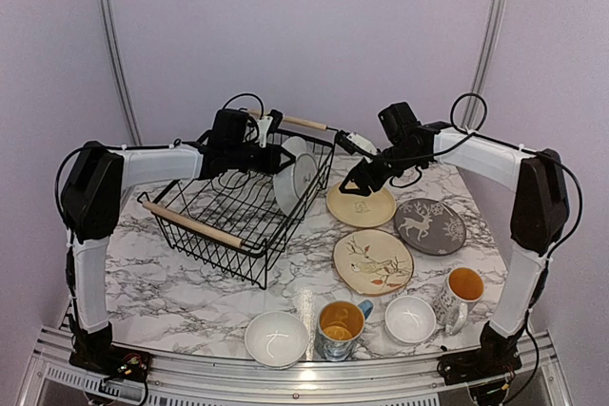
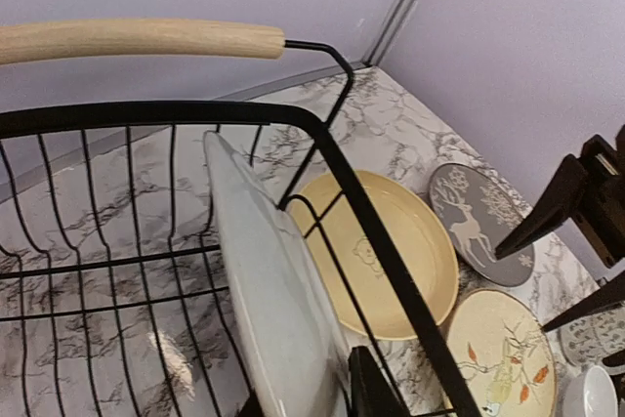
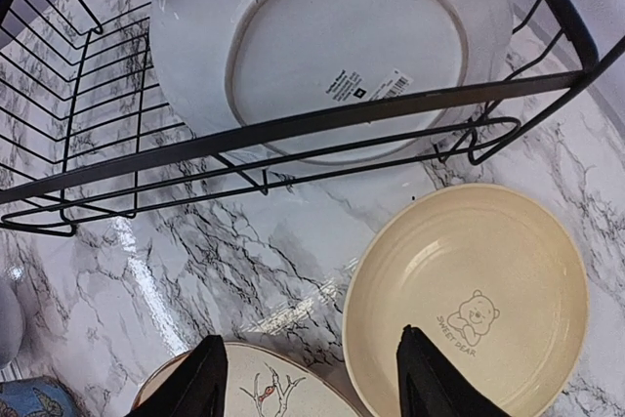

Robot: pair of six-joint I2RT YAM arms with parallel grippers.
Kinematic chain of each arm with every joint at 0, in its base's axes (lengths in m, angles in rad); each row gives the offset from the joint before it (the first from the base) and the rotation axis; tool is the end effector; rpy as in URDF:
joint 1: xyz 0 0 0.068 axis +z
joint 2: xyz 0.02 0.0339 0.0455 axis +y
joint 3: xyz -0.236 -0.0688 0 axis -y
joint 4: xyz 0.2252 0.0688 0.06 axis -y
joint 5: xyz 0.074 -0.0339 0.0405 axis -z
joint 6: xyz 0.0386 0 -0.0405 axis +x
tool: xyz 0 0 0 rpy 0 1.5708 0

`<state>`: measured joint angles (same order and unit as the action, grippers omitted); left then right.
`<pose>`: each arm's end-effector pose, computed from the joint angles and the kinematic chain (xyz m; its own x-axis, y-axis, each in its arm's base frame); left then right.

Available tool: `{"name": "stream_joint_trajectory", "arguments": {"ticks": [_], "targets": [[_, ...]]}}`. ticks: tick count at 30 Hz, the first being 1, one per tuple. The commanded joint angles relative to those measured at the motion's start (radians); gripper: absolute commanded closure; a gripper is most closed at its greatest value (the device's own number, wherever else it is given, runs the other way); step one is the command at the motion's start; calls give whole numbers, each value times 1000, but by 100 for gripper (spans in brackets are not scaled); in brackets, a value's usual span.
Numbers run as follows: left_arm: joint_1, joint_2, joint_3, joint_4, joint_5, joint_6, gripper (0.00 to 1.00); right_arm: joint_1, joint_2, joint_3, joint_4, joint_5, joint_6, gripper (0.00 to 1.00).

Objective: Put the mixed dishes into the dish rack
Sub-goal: Insert the plate into the dish rack.

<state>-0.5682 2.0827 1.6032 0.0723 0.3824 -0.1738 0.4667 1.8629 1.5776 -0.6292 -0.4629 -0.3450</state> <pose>0.3833 -0.2618 0.2251 -0.4651 0.1066 -0.8788 0.7185 0.6255 -0.3043 0.3380 0.1896 0.2477 -0.4474 -0.5642 -0.6939 -0.8472 0.5161 0.1266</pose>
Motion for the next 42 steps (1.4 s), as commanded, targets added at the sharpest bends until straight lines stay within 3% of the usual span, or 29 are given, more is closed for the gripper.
{"name": "stream_joint_trajectory", "arguments": {"ticks": [1,4,15,25,34,39,42], "targets": [[-1,-37,-25,28,35,-20,91,9,22,34,-8,-2,3,43],[1,-49,-34,70,79,-63,100,9,20,34,-9,-2,3,43],[1,-147,-111,352,185,-247,100,11,3,21,-5,0,-2,43],[1,-284,-224,546,147,-234,100,9,42,63,-15,12,10,43],[30,-276,-168,406,170,-102,100,4,21,31,8,80,9,42],[30,-396,-207,356,134,-52,100,-36,98,134,-2,149,58,42],[31,-479,-193,212,90,46,100,-46,136,192,-26,122,71,42]]}}
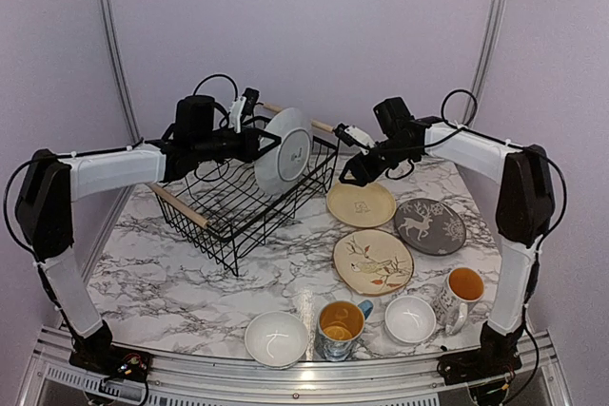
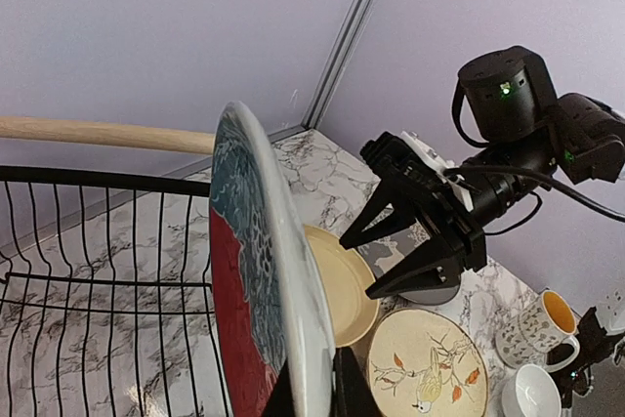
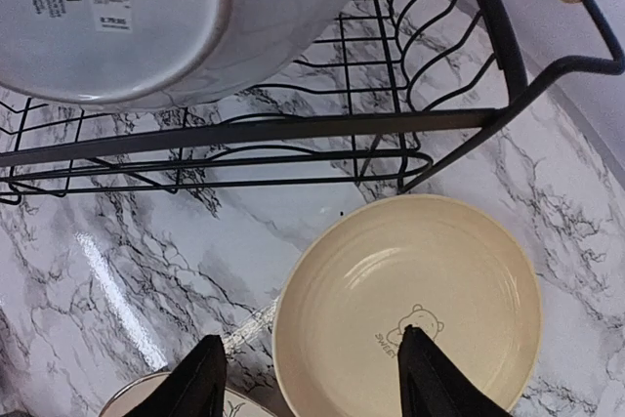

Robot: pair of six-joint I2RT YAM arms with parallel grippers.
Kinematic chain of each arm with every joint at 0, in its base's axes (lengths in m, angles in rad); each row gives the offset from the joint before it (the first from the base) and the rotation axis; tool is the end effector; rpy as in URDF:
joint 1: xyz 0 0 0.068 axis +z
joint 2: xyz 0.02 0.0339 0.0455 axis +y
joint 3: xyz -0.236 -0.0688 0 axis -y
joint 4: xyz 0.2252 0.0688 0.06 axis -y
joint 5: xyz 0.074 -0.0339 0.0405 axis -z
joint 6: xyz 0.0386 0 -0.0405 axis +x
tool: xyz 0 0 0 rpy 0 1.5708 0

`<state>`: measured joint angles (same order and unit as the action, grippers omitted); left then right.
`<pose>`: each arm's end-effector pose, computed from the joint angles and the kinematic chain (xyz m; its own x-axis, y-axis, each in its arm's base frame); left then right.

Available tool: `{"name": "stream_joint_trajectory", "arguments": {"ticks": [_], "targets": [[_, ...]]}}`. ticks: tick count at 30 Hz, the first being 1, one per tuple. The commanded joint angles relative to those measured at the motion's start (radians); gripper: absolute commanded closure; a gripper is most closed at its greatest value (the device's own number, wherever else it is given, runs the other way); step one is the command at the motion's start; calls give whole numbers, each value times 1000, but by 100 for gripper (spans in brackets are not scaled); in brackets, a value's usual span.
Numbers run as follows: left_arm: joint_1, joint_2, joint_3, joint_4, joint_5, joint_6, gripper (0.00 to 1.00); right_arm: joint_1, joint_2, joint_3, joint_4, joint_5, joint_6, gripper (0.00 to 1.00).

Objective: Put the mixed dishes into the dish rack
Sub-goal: Insert the plate into the dish rack.

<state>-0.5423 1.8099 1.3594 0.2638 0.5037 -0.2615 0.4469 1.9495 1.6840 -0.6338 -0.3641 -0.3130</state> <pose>0.3421 -0.2279 0.2787 -0.3755 -0.0381 -0.9261 0.7880 0.5130 -0.3406 0.3627 0.1891 0.2454 -0.4858 -0.5519 -0.6778 -0.7917 0.6065 0.0737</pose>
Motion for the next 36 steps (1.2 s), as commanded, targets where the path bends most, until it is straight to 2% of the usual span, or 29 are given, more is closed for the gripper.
{"name": "stream_joint_trajectory", "arguments": {"ticks": [1,3,5,8,14,27,36], "targets": [[6,-212,71,-48,-39,177,100,-26,52,88,-20,20,38,42],[22,-197,119,-149,-25,227,100,-26,51,82,-18,8,34,42],[55,-162,152,-178,38,205,100,-24,47,69,-18,-7,29,42],[77,-105,163,-126,119,144,100,-25,28,34,-15,-15,20,42],[79,16,211,-29,186,82,100,-24,-31,-32,7,-10,7,42],[79,190,252,62,222,39,100,-24,-76,-113,26,11,-18,42],[79,288,332,30,222,44,100,-24,-73,-118,26,10,-21,42]]}}
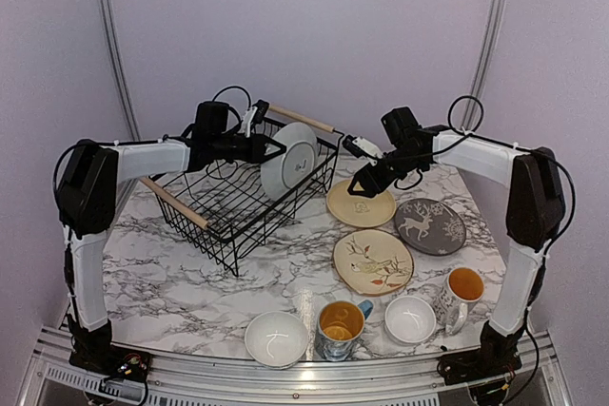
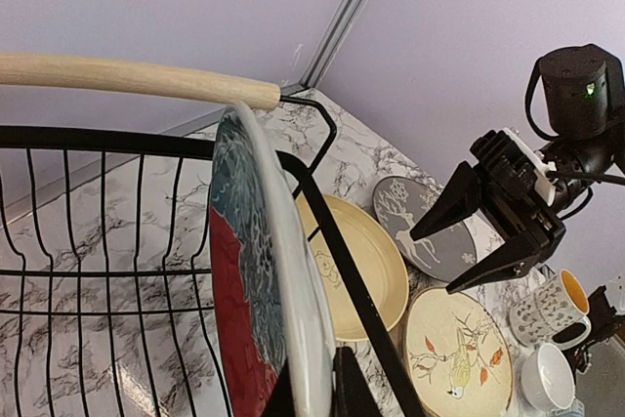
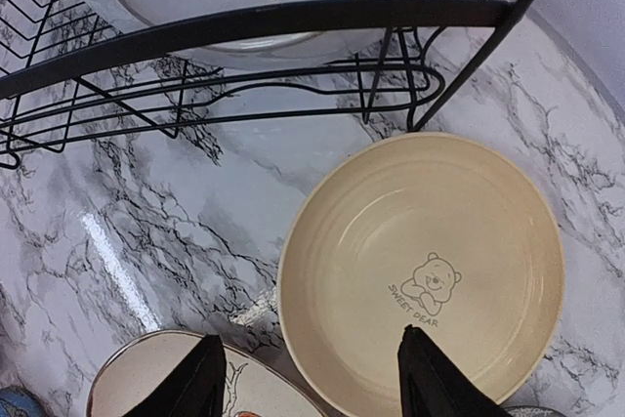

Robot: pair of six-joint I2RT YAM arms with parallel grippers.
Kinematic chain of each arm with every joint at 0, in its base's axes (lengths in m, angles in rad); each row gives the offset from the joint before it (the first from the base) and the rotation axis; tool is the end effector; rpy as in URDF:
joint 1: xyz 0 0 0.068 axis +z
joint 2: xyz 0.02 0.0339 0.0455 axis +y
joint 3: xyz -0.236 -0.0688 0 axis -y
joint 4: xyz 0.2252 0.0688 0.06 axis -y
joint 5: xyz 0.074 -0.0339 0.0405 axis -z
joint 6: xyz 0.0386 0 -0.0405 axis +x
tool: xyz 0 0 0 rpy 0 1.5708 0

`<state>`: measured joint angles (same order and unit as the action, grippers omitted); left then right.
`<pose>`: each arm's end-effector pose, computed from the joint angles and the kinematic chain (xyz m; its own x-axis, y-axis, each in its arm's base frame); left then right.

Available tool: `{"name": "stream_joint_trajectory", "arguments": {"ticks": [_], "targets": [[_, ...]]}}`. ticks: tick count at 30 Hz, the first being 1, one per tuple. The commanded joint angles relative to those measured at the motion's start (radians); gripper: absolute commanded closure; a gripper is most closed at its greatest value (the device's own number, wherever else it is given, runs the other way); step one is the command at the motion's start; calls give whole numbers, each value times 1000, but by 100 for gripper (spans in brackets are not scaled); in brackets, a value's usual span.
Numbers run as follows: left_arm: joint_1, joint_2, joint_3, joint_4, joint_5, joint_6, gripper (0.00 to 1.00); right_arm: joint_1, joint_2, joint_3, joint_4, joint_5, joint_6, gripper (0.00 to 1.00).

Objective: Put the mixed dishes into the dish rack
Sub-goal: Insert the plate into the dish rack.

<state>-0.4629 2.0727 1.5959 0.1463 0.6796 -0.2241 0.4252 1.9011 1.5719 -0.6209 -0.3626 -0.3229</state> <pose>0.4004 -0.2269 0.2366 -0.4785 0.0456 -0.8769 0.7927 0.4519 -0.4091 0.3524 0.1746 0.2312 -0.5207 -0.5615 -0.6431 -0.7791 0.6205 0.0891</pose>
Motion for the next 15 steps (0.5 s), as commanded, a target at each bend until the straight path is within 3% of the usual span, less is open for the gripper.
{"name": "stream_joint_trajectory", "arguments": {"ticks": [1,10,13,15], "targets": [[-2,40,106,144,47,9,100,0,-23,-6,13,8,-11,42],[-13,105,150,118,37,36,100,0,-21,-10,14,8,-13,42],[-16,102,145,71,5,61,75,0,-18,-10,13,4,-15,42],[-16,77,104,64,-26,80,65,0,-17,-8,13,3,-12,42]]}}
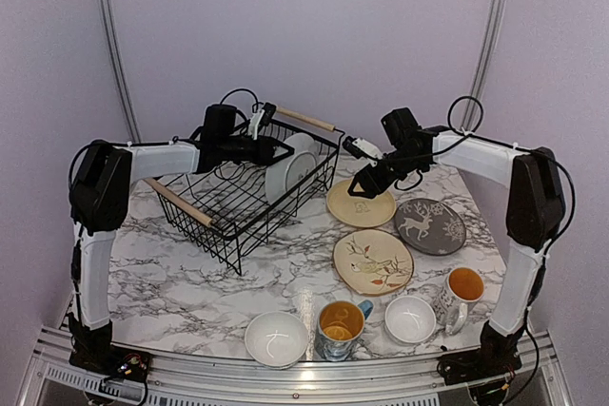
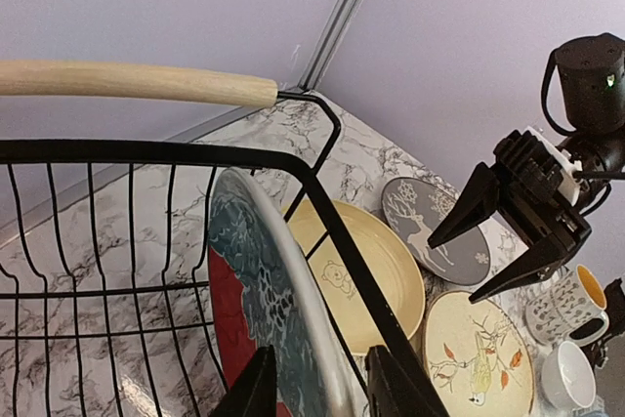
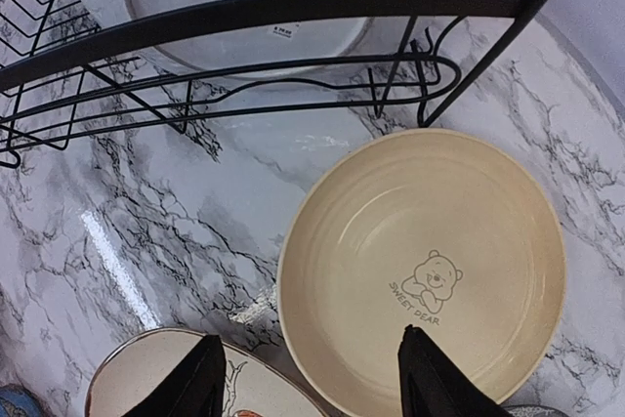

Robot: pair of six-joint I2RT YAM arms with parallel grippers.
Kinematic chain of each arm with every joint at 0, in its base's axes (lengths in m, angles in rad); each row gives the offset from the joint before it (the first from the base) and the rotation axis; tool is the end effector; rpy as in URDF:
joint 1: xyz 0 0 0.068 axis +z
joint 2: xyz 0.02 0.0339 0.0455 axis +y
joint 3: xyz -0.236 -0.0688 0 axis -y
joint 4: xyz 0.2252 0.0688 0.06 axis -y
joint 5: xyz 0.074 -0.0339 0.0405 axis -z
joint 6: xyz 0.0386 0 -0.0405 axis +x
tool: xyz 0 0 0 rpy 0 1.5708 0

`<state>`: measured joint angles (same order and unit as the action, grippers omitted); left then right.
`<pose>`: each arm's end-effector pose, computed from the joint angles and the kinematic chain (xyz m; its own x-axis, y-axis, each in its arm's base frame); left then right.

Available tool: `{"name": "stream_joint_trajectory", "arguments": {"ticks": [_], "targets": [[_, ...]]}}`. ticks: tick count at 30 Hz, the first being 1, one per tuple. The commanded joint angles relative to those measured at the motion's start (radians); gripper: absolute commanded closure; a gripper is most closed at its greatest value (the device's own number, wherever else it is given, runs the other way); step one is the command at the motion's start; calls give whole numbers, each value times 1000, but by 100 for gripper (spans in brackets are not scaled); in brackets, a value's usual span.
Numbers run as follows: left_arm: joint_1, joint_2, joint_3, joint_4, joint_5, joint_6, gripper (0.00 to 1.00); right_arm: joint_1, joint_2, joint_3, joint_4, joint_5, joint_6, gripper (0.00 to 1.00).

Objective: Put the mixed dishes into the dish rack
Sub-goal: Insert the plate into the dish rack, then move the dish rack to the center of the board.

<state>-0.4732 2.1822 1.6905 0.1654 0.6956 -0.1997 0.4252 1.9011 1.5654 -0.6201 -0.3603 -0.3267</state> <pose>0.4164 -0.2410 0.2201 -0.4562 0.0625 -0.8877 0.8159 0.4276 -0.3892 0.3519 0.1743 0.2293 -0.5213 -0.5657 -0.6388 -0.7799 0.6198 0.0876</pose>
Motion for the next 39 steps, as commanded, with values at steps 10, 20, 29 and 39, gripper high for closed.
{"name": "stream_joint_trajectory", "arguments": {"ticks": [10,20,29,39], "targets": [[-3,-135,-35,-60,-178,138,49,5,-18,7,8,-16,-4,42],[14,-288,94,-378,-517,115,31,7,-55,-11,17,-24,-6,41],[252,-298,98,-658,-699,-51,26,9,-37,24,11,-43,5,41],[330,-334,-44,-759,-894,-12,30,9,-11,59,14,28,23,41]]}}
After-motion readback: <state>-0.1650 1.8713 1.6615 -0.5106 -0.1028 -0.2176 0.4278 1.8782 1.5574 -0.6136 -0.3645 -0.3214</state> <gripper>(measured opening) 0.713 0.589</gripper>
